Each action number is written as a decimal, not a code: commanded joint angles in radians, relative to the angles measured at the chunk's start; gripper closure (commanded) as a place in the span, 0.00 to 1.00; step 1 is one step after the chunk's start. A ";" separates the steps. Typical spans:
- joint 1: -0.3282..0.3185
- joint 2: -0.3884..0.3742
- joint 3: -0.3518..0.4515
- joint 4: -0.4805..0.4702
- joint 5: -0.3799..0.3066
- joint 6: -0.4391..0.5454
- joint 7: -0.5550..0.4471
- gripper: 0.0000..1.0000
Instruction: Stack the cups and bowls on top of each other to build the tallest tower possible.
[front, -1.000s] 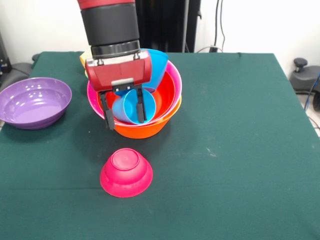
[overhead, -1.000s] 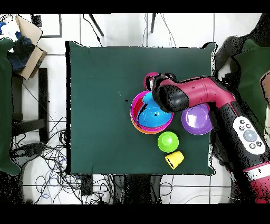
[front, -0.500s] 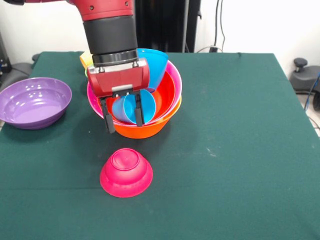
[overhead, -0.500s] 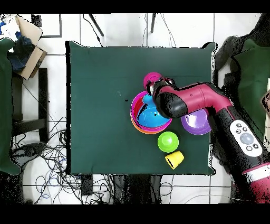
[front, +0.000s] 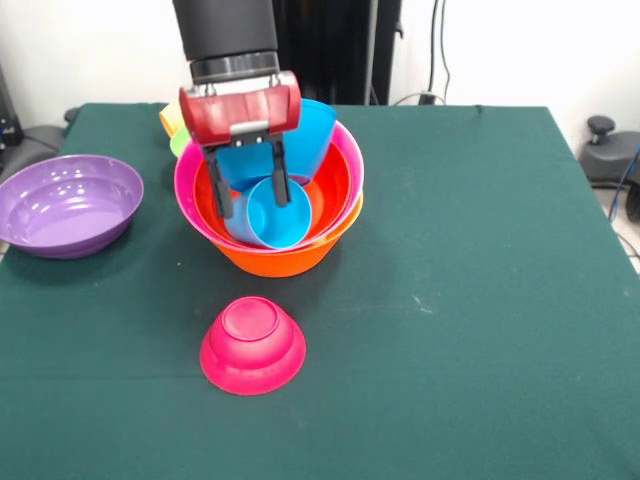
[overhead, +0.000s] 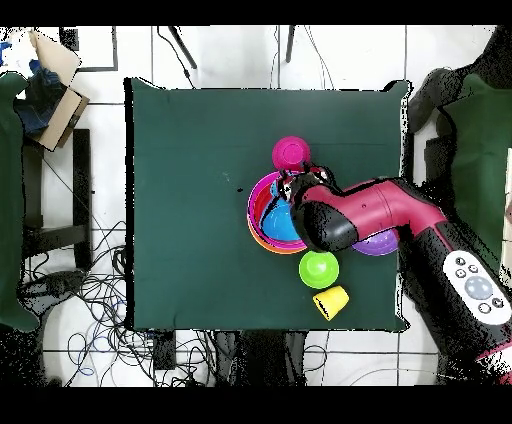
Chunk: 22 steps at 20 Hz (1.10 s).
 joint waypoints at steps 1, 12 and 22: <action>0.023 -0.056 -0.068 0.110 -0.068 -0.030 -0.069 0.00; 0.071 -0.042 -0.098 0.046 -0.070 0.011 -0.065 0.00; 0.109 0.043 -0.132 -0.051 -0.058 0.040 -0.091 0.00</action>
